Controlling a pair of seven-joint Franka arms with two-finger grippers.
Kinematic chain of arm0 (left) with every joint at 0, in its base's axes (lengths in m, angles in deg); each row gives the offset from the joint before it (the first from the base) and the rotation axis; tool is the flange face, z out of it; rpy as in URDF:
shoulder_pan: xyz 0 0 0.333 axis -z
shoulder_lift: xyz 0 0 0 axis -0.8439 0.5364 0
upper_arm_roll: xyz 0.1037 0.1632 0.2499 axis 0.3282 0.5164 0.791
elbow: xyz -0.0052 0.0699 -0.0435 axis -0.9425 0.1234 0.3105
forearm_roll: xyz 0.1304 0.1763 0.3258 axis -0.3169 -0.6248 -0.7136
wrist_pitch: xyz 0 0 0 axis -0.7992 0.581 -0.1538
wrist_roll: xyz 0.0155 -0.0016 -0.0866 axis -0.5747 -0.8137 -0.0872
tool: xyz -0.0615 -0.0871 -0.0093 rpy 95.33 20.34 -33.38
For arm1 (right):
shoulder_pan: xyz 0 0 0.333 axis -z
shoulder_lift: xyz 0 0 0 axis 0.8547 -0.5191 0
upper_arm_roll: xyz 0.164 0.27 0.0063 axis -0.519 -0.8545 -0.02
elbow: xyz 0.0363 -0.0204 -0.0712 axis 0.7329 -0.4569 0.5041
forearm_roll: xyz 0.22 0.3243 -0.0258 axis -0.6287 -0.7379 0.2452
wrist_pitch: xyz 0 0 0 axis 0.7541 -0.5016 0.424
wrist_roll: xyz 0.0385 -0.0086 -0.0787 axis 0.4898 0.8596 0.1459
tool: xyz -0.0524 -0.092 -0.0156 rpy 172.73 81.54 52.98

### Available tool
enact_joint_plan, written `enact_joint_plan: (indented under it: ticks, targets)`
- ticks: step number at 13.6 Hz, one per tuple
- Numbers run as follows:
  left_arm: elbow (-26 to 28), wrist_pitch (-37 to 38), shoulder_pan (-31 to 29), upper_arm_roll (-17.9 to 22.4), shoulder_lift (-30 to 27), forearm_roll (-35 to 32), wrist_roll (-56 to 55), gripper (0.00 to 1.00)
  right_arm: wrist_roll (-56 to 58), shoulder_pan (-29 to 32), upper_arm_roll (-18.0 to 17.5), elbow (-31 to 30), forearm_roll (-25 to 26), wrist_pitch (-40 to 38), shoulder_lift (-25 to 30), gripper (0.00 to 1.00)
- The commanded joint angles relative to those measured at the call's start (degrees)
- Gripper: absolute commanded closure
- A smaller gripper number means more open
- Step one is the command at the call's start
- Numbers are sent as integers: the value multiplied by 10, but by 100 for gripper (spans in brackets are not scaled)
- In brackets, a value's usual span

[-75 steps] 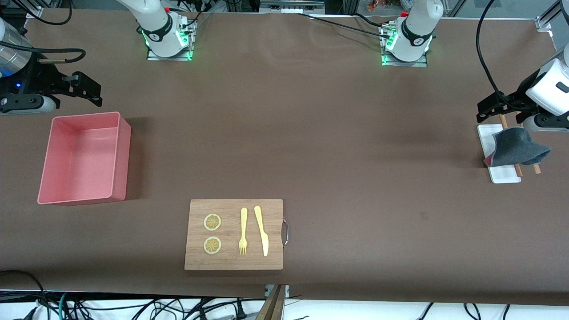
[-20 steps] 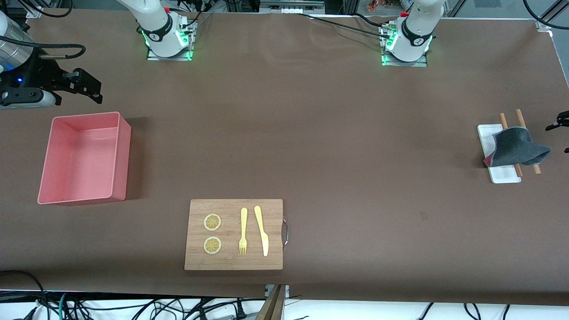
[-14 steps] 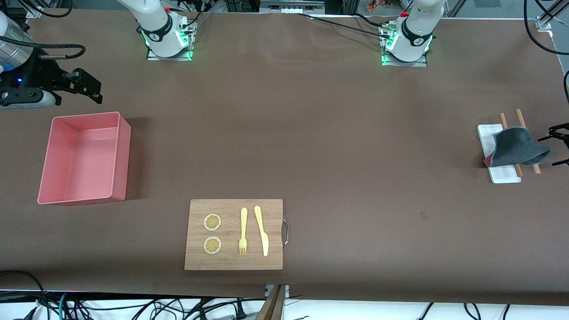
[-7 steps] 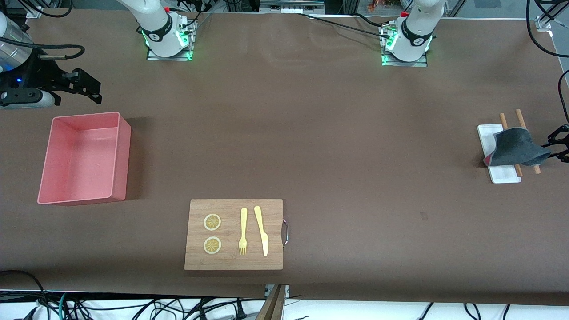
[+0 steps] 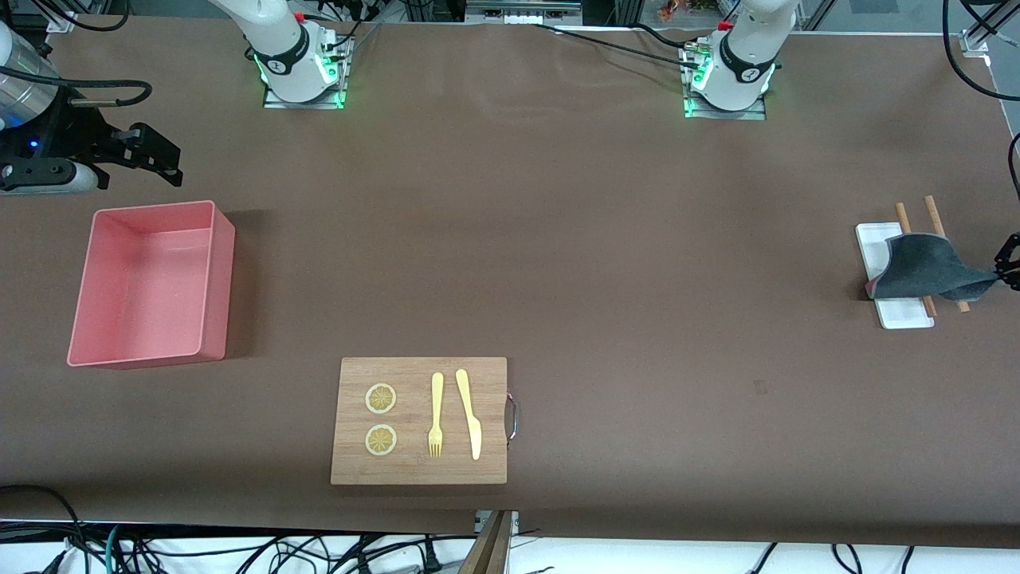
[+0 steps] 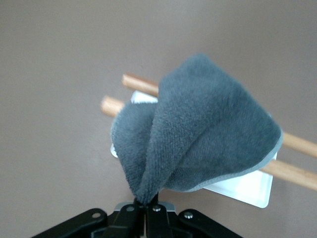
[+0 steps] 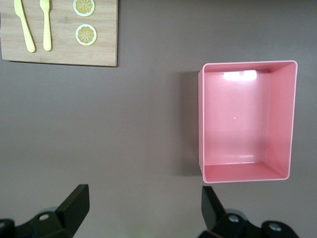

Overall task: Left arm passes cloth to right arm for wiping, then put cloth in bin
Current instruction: 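Lift the cloth with the left gripper while the right gripper reaches forward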

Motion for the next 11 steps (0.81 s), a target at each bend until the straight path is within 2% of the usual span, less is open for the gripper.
enact_joint_plan:
  ticks: [1, 6, 8, 11]
  targets:
    - [5, 32, 33, 2, -69, -40, -43, 100, 3, 1, 0, -3, -3, 1, 3, 0]
    - [5, 139, 107, 0, -157, -114, -289, 100, 4, 4, 2, -3, -6, -1, 2, 0]
    - [5, 183, 158, 0, -189, -135, -402, 100, 4, 4, 2, -3, -8, -2, -2, 0]
    - [4, 239, 267, -3, -239, -168, -595, 100, 0, -6, -4, -5, -5, -10, -18, 0]
